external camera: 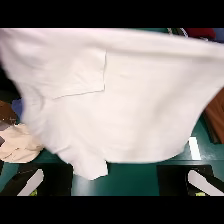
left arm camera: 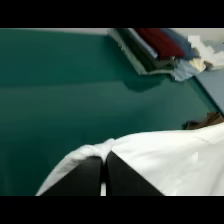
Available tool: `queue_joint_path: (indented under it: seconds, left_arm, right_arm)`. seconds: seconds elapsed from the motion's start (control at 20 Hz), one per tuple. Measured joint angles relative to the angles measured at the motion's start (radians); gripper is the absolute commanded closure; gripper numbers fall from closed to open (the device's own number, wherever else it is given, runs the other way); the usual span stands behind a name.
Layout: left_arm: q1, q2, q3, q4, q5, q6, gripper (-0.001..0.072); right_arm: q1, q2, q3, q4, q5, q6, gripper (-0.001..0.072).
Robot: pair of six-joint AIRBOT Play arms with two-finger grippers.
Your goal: Fold the shirts.
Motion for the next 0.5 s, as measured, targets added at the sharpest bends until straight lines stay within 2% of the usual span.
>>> queue_joint_path:
  seconds: [0.2, 0.5]
  left_arm:
    - [-0.103, -0.217, -0.100, 0.071, 0.068, 0.070, 0.0686]
    - [-0.163, -0.493, -0.131, 0.118, 0.304, 0.105, 0.0685]
  right_arm:
    - [0.066, -0.175, -0.113, -0.010, -0.095, -0.006, 0.0699]
    - [0.110, -0.406, -0.166, -0.003, -0.323, -0.009, 0.0699]
